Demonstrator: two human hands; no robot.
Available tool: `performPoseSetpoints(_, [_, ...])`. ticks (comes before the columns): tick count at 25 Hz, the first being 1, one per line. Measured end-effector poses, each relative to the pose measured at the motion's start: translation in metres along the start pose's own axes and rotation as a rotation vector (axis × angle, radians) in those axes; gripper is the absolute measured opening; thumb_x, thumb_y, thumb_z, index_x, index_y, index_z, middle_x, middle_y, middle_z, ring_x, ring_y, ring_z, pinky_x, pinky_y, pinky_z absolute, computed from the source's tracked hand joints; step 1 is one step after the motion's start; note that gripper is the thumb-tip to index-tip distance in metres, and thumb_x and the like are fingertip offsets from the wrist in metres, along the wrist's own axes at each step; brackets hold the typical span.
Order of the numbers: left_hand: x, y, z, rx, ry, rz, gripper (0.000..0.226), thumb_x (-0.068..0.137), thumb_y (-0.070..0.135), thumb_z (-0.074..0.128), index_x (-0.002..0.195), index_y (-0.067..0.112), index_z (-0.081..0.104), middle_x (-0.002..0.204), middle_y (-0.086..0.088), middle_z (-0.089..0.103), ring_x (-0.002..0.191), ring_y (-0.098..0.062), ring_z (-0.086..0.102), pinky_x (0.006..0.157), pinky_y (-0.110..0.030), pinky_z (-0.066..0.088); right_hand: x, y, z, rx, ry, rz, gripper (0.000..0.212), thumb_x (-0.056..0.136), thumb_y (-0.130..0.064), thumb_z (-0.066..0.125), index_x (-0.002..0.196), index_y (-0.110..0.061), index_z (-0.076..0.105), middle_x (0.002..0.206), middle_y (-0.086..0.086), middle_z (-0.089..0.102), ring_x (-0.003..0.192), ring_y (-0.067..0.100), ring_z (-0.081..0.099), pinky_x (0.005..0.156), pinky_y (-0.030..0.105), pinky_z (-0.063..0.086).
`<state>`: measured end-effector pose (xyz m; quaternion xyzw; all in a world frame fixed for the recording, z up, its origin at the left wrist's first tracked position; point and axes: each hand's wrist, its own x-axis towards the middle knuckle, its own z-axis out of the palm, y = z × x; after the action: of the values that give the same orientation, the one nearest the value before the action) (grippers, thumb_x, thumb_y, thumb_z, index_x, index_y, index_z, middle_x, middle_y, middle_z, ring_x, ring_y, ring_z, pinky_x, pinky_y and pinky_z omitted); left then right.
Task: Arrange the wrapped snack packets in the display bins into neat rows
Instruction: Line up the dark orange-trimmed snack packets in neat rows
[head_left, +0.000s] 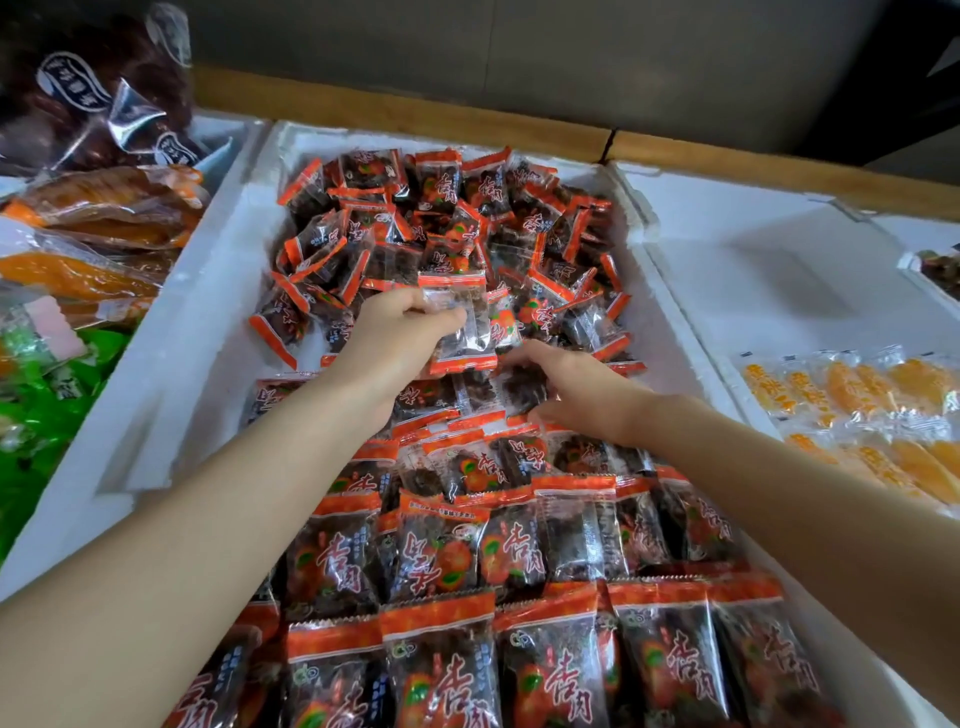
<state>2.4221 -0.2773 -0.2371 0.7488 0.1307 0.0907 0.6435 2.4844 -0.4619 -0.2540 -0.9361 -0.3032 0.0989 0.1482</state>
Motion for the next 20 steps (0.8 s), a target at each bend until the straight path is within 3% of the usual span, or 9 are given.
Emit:
performPoseSetpoints(1, [0.0,-0.002,0.001,0.005,-0.005,0.003,0.029,0.091,0.025,0.063,0.101,-0.001,0.059,0.09,-0.004,0.052,0.085,-0.02,0.049,0.094,-0.042,0.045,0.002,0.0,0.001,0.024,0.007,0.0,0.059,0.084,-0.004,0.065,0.134,-0.026,0.042,0.107,-0.013,0.055,0.081,-0.007,0.048,0.064,0.001,0.035])
performPoseSetpoints(3, [-0.003,-0.004,0.002,0.003,-0.013,-0.005,0.027,0.09,0.026,0.065,0.103,0.003,0.062,0.086,-0.005,0.054,0.079,-0.02,0.05,0.092,-0.04,0.048,0.006,0.001,0.003,0.063,0.01,-0.002,0.062,0.084,-0.001,0.064,0.135,-0.027,0.041,0.13,-0.009,0.053,0.105,-0.003,0.051,0.077,0.003,0.034])
performPoseSetpoints(6, [-0.008,-0.004,0.001,-0.016,-0.047,-0.009,0.017,0.09,0.024,0.063,0.077,0.016,0.056,0.076,0.0,0.052,0.074,-0.017,0.05,0.088,-0.038,0.046,0.002,-0.002,0.003,0.078,0.031,-0.007,0.064,0.086,-0.001,0.062,0.138,-0.027,0.037,0.141,-0.006,0.046,0.127,0.01,0.045,0.099,0.02,0.036])
performPoseSetpoints(9, [-0.012,-0.004,0.002,-0.033,-0.117,-0.008,0.007,0.092,0.019,0.06,0.086,0.019,0.06,0.087,0.0,0.06,0.084,-0.016,0.059,0.092,-0.037,0.05,-0.011,-0.02,-0.004,0.375,0.287,0.0,0.046,0.093,-0.012,0.055,0.136,-0.018,0.038,0.127,-0.001,0.055,0.114,0.013,0.055,0.099,0.03,0.046])
performPoseSetpoints(11, [-0.018,-0.001,0.005,-0.058,-0.181,0.056,0.005,0.092,0.017,0.062,0.097,0.019,0.062,0.096,-0.001,0.067,0.087,-0.011,0.066,0.084,-0.03,0.055,-0.025,-0.038,-0.012,0.742,0.322,0.05,0.035,0.095,-0.02,0.052,0.128,-0.009,0.048,0.112,0.008,0.063,0.097,0.015,0.062,0.082,0.025,0.055])
performPoseSetpoints(12, [-0.02,0.0,0.006,-0.058,-0.212,0.1,0.008,0.091,0.018,0.063,0.098,0.021,0.061,0.094,0.001,0.068,0.082,-0.007,0.067,0.079,-0.024,0.055,-0.032,-0.042,-0.014,0.801,0.301,0.06,0.031,0.094,-0.021,0.054,0.121,-0.007,0.054,0.108,0.012,0.066,0.093,0.018,0.064,0.079,0.026,0.056])
performPoseSetpoints(15, [-0.027,-0.001,0.011,0.17,-0.212,0.326,0.013,0.092,0.023,0.061,0.105,0.024,0.06,0.093,0.008,0.067,0.082,-0.003,0.064,0.075,-0.012,0.049,-0.052,-0.037,-0.022,0.714,0.328,0.079,0.011,0.089,-0.021,0.062,0.096,-0.013,0.066,0.095,0.01,0.071,0.09,0.023,0.068,0.085,0.034,0.053])
performPoseSetpoints(17, [-0.025,-0.006,0.015,0.364,-0.186,0.474,0.017,0.093,0.022,0.058,0.11,0.025,0.061,0.097,0.014,0.061,0.086,0.001,0.058,0.071,-0.006,0.043,-0.061,-0.02,-0.033,0.678,0.476,0.172,0.005,0.088,-0.021,0.063,0.084,-0.019,0.063,0.088,0.006,0.071,0.083,0.021,0.067,0.076,0.03,0.053])
performPoseSetpoints(20, [-0.011,-0.006,0.029,0.598,-0.282,0.544,0.022,0.094,0.021,0.057,0.116,0.024,0.06,0.105,0.016,0.057,0.09,-0.001,0.055,0.075,-0.014,0.042,-0.073,0.01,-0.049,0.347,0.659,0.317,0.013,0.087,-0.025,0.064,0.084,-0.014,0.059,0.078,0.0,0.064,0.072,0.019,0.058,0.061,0.025,0.04])
